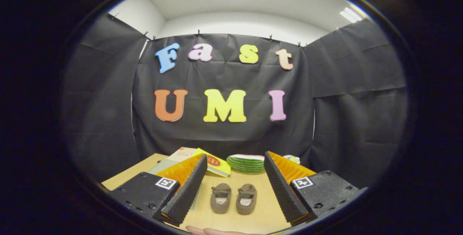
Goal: Open the storage box then place both shoes into the box .Put the left shoe in first, then the right shoe, with the right side of both shoes facing outward in a uniform manner.
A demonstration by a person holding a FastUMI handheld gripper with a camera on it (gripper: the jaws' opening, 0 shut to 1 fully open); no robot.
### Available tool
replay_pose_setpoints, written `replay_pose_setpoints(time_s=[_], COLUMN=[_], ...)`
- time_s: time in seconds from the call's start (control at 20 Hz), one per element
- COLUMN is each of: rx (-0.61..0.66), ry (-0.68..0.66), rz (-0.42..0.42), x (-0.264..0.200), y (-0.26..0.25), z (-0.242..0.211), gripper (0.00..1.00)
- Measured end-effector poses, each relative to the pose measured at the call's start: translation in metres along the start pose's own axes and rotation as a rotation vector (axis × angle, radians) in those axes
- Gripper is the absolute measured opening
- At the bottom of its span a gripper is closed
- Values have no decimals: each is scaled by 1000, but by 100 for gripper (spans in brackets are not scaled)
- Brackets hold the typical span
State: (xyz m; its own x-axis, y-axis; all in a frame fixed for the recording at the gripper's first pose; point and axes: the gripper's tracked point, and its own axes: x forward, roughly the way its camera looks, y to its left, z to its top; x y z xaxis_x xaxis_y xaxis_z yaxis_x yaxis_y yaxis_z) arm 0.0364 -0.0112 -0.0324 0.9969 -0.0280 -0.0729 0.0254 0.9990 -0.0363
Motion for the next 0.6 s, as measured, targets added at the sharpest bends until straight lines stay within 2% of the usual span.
replay_pose_setpoints(time_s=[0.4, 0.6], rx=[39, 118], ry=[180, 315], rz=[28, 108], x=[85, 121], y=[6, 27], z=[-49, -82], gripper=[100, 100])
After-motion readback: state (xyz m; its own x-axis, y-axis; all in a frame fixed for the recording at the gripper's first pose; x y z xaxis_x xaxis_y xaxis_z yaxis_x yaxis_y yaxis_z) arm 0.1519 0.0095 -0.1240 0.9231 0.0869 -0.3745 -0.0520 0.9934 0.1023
